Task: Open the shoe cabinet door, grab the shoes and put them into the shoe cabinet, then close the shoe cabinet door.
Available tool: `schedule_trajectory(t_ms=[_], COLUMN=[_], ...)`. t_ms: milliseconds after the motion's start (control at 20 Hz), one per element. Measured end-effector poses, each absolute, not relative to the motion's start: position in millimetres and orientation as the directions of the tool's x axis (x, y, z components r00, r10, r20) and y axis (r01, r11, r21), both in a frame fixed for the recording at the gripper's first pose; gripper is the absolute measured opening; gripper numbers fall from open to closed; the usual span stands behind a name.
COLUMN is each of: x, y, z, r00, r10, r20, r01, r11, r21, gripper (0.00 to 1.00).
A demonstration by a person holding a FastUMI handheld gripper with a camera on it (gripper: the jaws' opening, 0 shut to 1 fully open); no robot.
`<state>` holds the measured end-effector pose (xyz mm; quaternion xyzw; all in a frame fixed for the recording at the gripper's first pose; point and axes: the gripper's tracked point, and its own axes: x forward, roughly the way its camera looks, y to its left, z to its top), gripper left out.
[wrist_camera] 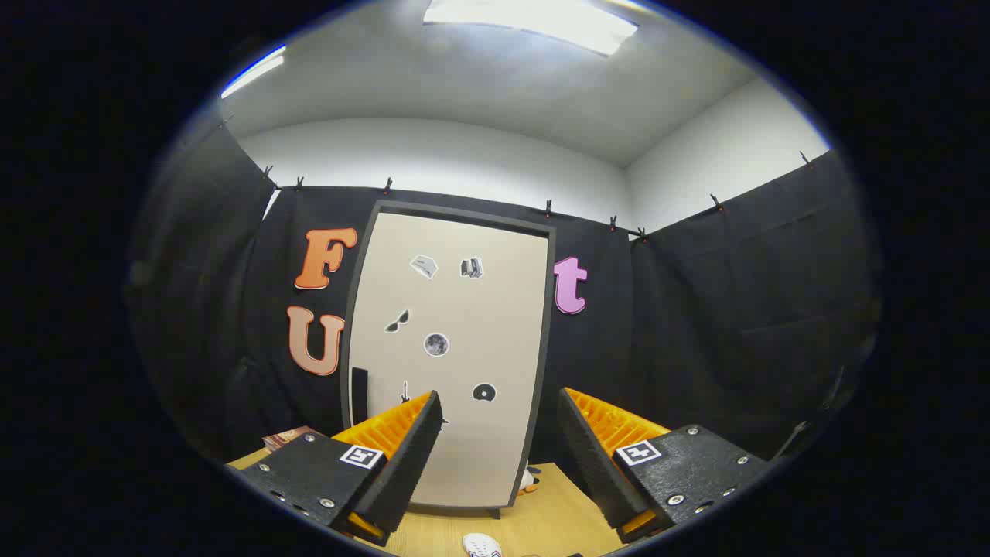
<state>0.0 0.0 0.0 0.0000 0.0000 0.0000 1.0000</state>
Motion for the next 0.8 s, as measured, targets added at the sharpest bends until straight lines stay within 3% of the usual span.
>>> schedule_trajectory(t_ms=[800], x=[-9], y=[26], z=[13], r00=[1.0], r10=[0.021], r20=[0.003], r01=[-0.021], r11=[1.0], r21=[0.018], gripper=[0.94])
